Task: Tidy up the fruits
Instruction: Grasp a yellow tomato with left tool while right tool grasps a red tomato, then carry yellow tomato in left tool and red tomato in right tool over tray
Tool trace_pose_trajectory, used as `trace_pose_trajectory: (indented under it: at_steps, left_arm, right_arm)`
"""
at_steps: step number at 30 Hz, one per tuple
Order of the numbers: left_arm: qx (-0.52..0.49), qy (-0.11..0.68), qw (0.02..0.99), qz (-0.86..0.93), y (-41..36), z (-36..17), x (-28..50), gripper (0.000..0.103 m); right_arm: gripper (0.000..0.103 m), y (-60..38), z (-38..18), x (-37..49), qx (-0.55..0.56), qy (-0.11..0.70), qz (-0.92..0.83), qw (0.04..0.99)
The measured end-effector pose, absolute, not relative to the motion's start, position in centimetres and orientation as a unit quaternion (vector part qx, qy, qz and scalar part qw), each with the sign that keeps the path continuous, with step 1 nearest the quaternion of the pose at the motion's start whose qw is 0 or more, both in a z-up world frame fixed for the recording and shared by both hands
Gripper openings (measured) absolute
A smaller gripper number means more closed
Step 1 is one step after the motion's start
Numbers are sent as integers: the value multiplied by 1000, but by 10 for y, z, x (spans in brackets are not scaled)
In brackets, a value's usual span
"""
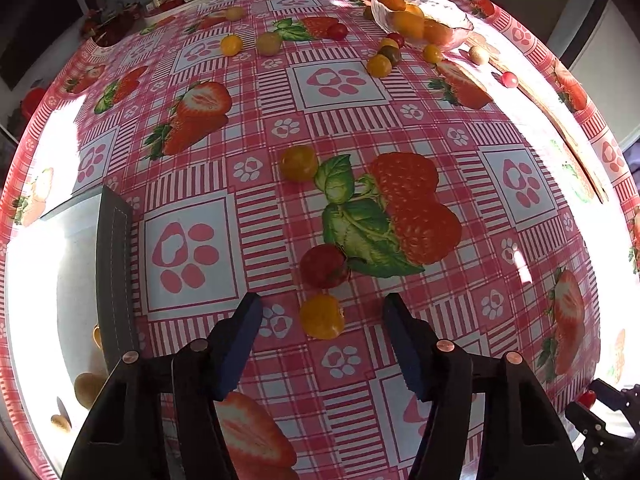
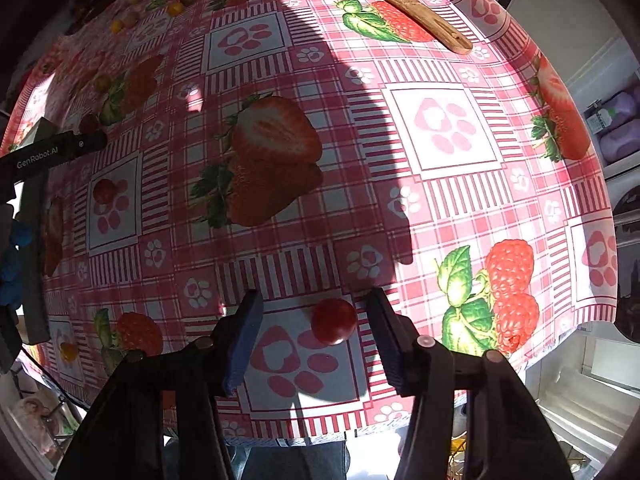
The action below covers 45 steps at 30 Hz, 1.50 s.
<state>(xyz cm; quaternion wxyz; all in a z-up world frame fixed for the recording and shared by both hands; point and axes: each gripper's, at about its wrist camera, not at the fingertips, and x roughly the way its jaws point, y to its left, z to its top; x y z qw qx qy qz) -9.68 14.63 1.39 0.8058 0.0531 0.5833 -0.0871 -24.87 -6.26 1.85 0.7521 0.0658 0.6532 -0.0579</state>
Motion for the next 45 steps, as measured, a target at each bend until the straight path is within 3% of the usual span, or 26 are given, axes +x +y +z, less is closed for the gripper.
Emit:
trace_pose_trajectory:
  at_steps: [2,4,6,22,45]
  left_arm:
    - [55,580,807,-92,143,15,-98,48]
    - [57,577,809,-97,141,16,-100,31]
    - [56,577,809,-101,141,17,-101,23]
    - [-1,581,807,-104,174,36,-120,23]
    - [-70,542,837,1,282,79,-158,23]
  right_arm:
    - [40,-64,20,-252,63,651,-66,754]
    - [28,-73,21,-258,60,649,-68,756]
    - [23,-79,22,-261,72,647,-67,756]
    - [23,-81,30,-241,136,637,-37,758]
    - [23,57,67,-152,60,617,124,775]
